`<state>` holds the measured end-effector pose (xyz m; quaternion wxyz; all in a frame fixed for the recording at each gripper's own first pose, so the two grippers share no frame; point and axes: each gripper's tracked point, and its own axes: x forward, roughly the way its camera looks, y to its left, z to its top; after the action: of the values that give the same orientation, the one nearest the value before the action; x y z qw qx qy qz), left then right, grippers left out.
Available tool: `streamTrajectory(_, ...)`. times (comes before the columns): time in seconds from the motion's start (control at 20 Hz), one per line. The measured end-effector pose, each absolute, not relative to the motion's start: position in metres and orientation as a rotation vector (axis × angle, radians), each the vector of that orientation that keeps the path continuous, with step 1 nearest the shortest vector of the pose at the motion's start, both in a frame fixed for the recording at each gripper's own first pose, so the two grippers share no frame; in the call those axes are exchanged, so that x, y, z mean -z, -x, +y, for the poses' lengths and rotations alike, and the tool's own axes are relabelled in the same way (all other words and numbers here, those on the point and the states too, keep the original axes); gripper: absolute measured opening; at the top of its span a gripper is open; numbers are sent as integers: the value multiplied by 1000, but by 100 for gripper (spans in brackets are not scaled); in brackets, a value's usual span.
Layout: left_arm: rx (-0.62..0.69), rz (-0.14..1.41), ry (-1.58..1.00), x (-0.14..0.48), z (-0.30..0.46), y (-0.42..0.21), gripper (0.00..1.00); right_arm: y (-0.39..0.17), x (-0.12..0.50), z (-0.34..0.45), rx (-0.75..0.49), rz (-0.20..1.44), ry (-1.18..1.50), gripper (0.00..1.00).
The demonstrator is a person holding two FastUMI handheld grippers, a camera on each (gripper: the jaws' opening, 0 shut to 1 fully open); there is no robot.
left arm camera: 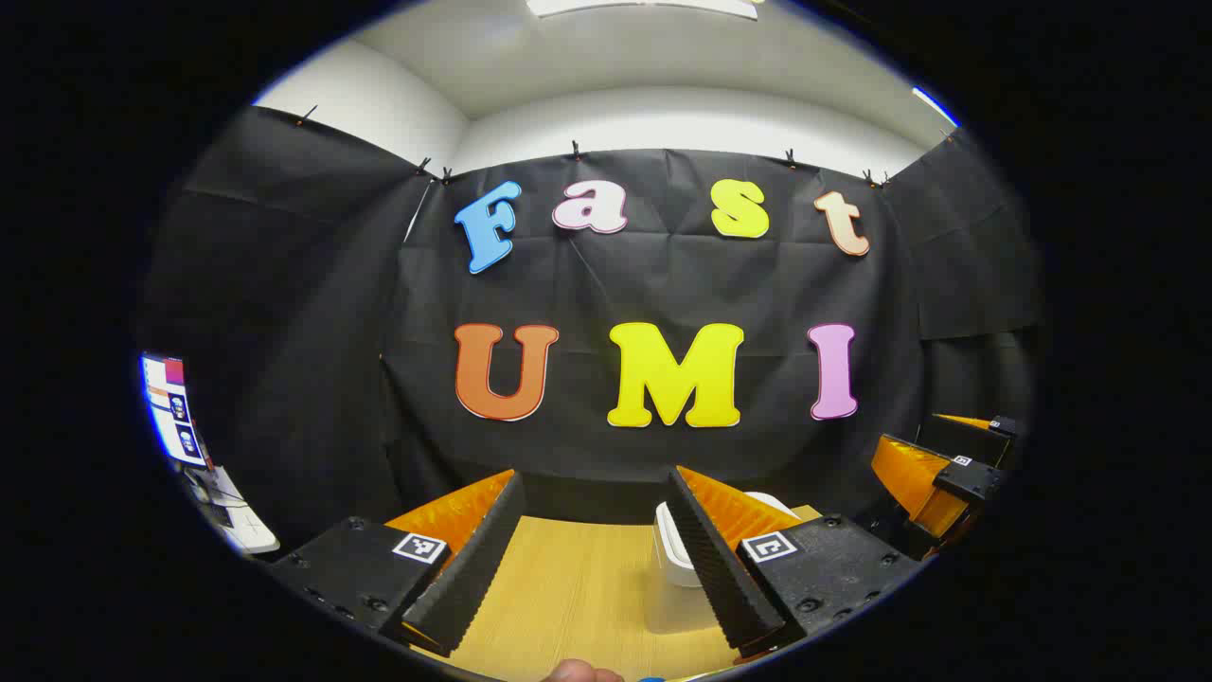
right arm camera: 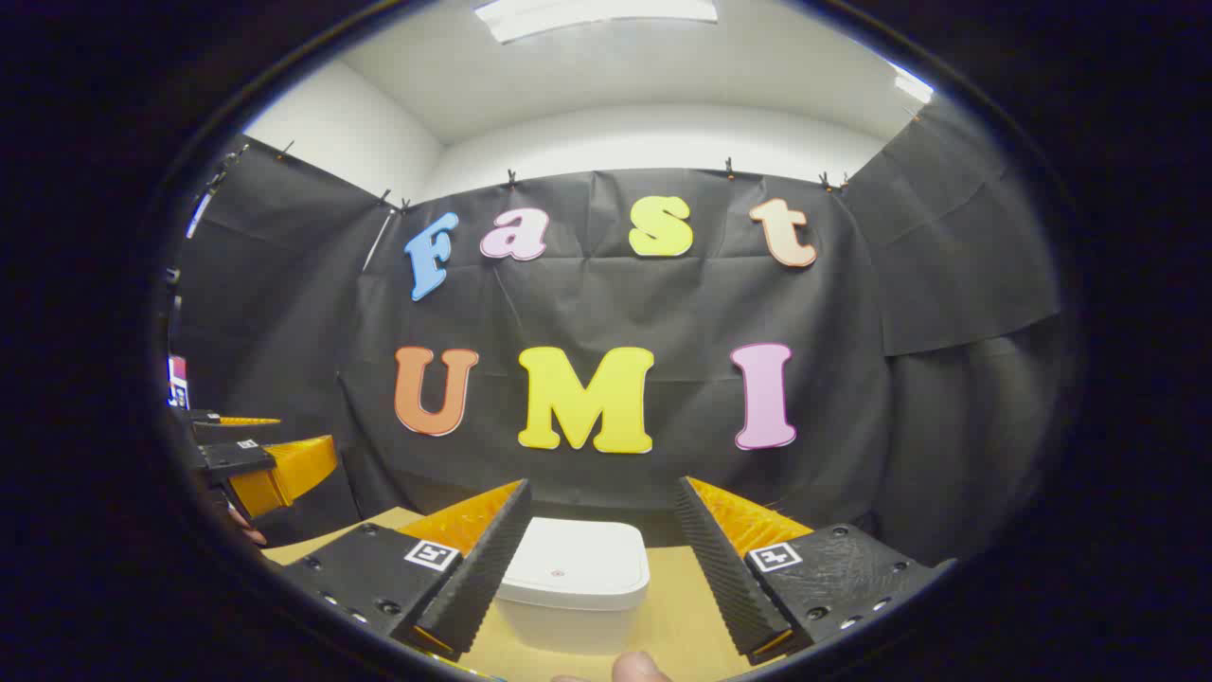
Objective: Press the lid of the desktop garbage bin to open it, pick up the crumpled paper on the desktop and throw it into the bin, then pick up the pop can on the desktop and drop it into the bin, and finally close the garbage bin lid.
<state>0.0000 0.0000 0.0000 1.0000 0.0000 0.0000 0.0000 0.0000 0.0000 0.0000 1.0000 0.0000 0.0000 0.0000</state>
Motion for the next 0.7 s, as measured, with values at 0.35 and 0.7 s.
streamTrajectory(0.35, 22, -3, -12, 5, -10, -4, 97, -3, 10, -9, 39, 39, 9, 95)
streamTrajectory(0.7, 30, 16, -20, 12, -16, -3, 97, -6, 23, -9, 28, 82, 7, 95)
